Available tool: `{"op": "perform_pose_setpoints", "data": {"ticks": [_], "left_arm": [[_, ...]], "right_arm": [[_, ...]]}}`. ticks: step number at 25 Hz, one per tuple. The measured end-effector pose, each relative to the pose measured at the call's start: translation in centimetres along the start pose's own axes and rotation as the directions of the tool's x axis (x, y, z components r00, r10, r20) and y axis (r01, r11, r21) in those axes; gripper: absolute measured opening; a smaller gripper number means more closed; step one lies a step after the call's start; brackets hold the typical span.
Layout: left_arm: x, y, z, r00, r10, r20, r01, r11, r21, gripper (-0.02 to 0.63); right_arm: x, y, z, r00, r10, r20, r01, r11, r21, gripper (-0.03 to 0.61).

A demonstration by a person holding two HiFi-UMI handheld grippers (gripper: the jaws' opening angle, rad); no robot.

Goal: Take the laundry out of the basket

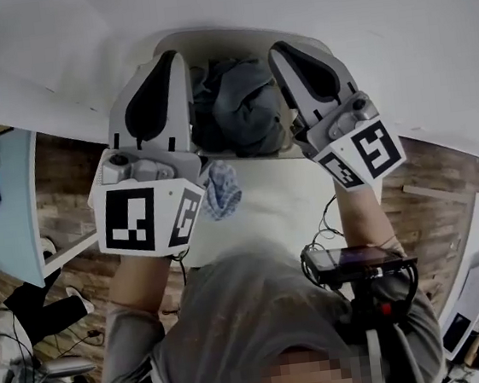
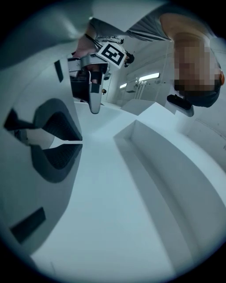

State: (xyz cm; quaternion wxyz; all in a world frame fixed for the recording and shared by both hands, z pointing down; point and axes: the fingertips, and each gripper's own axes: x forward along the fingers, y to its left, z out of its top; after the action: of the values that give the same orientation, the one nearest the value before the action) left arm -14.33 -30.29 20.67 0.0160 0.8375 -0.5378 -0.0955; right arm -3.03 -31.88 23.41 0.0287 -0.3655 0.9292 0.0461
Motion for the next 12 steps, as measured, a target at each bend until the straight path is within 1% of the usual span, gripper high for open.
{"op": "perform_pose_setpoints", "data": {"ticks": [2,3,7,10,12], "left_arm": [[1.1,0.3,-0.5,1.0,-0.008,-0.001,0.008,1.0,-0.017,0.009],[1.6,0.5,-0.8,1.0,-0.008,-0.003,0.008,1.0,-0.027,0.009],[3.2,1.2,-2.0,1.0,-0.006,-0.021,0.005,0.998,-0.065,0.009],[4.0,1.9,-3.0,0.999,-0.008,-0.033,0.005,0.997,-0.082,0.009],[4.5,2.5,-3.7,0.999,-0.002,-0.038,-0.001,0.996,-0.092,0.009]], "right_arm": [[0.7,-0.2,-1.5,0.999,0.03,-0.032,-0.03,0.999,-0.011,0.027],[1.1,-0.1,-2.1,0.998,0.047,-0.047,-0.048,0.999,-0.019,0.058],[2.4,0.7,-4.6,0.986,0.128,-0.107,-0.132,0.991,-0.025,0.1],[3.2,1.7,-7.4,0.963,0.197,-0.186,-0.206,0.978,-0.028,0.153],[3.7,2.4,-9.8,0.934,0.244,-0.262,-0.263,0.964,-0.039,0.208]]}}
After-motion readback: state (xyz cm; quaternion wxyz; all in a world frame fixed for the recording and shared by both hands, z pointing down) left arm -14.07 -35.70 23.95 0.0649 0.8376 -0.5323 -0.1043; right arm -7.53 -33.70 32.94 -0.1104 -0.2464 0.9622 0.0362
